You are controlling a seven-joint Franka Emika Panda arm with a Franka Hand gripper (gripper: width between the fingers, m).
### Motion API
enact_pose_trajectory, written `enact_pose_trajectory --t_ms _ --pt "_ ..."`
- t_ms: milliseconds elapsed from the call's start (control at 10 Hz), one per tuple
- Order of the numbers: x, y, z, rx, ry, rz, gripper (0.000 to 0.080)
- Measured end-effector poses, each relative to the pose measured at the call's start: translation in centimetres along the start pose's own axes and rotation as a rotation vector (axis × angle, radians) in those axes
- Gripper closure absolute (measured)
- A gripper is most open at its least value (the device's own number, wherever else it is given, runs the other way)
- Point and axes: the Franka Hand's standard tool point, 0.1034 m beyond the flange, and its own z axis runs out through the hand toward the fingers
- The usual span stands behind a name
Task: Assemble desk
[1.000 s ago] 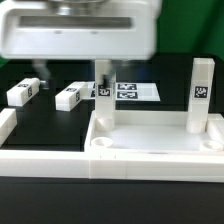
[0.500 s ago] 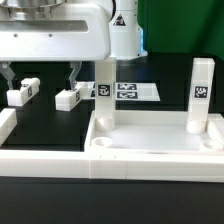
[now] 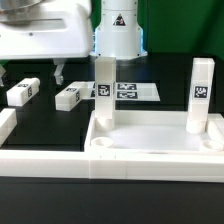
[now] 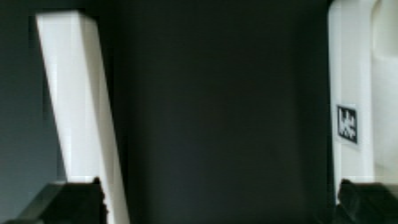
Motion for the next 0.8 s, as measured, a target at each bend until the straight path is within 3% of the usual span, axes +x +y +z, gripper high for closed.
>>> enact_pose_trajectory --t_ms 200,500,800 --pt "-1.3 0.0 1.3 0.002 -0.02 0.008 0.015" --pt "-1.1 0.0 1.1 0.001 -0.016 0.006 0.015" --pt "-3.1 1.0 2.3 0.044 -0.079 0.107 0.015"
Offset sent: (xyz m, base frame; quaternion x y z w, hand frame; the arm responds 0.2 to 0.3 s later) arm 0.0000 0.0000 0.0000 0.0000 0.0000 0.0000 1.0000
